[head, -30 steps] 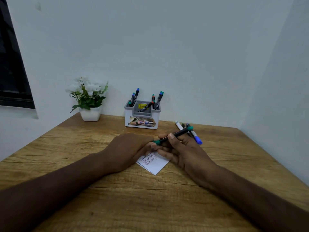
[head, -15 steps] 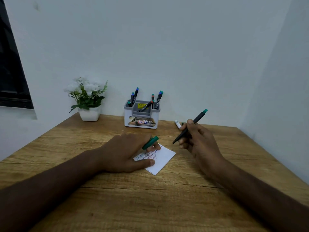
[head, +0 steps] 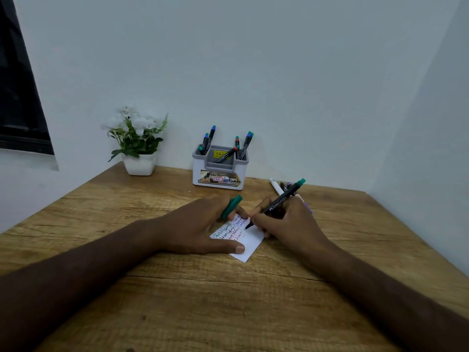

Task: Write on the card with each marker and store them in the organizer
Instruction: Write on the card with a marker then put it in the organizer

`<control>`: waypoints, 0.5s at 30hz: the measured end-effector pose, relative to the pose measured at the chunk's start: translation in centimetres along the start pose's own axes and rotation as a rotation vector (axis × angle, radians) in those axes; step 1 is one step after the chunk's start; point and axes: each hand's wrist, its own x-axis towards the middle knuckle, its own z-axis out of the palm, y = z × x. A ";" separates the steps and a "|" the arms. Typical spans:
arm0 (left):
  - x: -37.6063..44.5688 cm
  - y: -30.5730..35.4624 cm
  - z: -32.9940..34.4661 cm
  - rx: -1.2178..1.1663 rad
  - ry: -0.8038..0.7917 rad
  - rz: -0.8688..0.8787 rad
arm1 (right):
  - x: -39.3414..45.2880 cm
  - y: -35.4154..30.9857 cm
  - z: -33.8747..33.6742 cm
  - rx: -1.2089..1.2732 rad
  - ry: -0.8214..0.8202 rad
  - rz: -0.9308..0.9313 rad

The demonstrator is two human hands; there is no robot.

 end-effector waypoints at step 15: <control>0.1 -0.1 0.0 0.024 -0.004 -0.003 | 0.3 0.5 0.1 -0.064 0.017 -0.016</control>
